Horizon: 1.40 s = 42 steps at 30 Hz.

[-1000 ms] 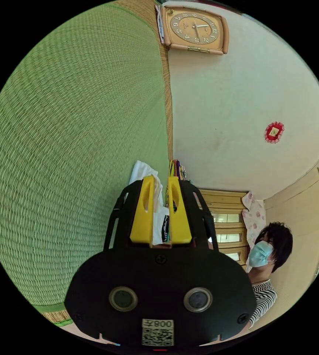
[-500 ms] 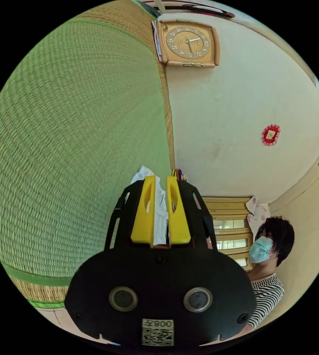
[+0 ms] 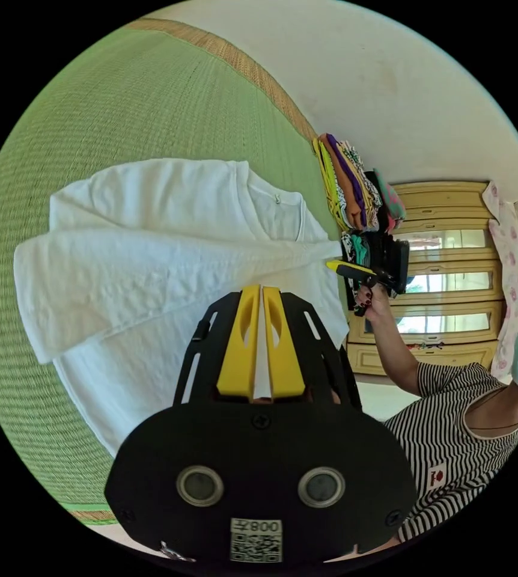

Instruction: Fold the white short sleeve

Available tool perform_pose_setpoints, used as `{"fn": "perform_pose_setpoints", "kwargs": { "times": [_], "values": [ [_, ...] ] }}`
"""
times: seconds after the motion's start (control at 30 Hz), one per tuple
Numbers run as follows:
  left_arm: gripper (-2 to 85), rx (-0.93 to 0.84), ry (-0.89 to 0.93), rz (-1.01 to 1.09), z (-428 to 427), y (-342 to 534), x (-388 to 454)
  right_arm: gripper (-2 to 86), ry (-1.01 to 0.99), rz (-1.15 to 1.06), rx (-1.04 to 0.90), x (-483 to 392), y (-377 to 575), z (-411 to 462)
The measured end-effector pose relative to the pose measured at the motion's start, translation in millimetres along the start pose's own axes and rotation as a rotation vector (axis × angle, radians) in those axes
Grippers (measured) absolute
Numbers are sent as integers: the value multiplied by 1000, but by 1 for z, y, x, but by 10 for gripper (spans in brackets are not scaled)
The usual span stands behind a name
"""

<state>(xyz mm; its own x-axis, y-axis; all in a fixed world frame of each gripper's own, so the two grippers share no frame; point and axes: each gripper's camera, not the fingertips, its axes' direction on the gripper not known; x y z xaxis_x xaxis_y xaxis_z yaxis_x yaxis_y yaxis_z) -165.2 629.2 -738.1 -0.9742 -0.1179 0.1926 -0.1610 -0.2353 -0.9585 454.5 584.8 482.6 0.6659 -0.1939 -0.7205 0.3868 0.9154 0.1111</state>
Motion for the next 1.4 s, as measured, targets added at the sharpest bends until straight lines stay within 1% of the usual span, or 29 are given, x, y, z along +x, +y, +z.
{"fn": "perform_pose_setpoints", "kwargs": {
  "times": [0.13, 0.27, 0.43, 0.57, 0.63, 0.67, 0.73, 0.8, 0.87, 1.07, 1.17, 1.27, 1.33, 1.4],
  "values": [
    [4, -3, -104, 45, 16, -21, 19, 0, 69, -12, 9, -17, -6, 20],
    [2, 4, -145, 65, 26, -40, 31, 0, 145, -30, 45, -31, -17, 29],
    [2, 95, -174, 136, 25, -60, 61, 0, 191, -41, 85, -39, -44, 28],
    [2, 61, -189, 214, 41, -55, 85, 0, 203, -60, 118, -51, -54, 24],
    [2, 3, -198, 229, 57, -48, 91, 0, 181, -84, 127, -62, -49, 25],
    [2, -13, -204, 232, 61, -46, 92, 0, 188, -98, 129, -69, -44, 28],
    [2, -59, -275, 213, 72, -43, 90, 0, 204, -123, 123, -80, -37, 36],
    [2, -61, -297, 201, 73, -44, 88, 0, 199, -151, 88, -89, -34, 50],
    [2, -29, -303, 183, 68, -48, 86, 0, 192, -155, 50, -89, -37, 61],
    [2, 66, -424, 158, 46, -69, 90, 1, 189, -121, 19, -75, -54, 74],
    [3, 118, -413, 171, 35, -64, 98, 0, 183, -107, 33, -69, -56, 70],
    [5, 147, -360, 193, 27, -44, 107, 0, 160, -86, 49, -61, -53, 66],
    [5, 113, -308, 221, 29, -26, 112, 0, 149, -78, 54, -57, -50, 64],
    [4, 29, -331, 216, 38, -19, 111, 0, 139, -73, 57, -53, -49, 61]
  ]
}}
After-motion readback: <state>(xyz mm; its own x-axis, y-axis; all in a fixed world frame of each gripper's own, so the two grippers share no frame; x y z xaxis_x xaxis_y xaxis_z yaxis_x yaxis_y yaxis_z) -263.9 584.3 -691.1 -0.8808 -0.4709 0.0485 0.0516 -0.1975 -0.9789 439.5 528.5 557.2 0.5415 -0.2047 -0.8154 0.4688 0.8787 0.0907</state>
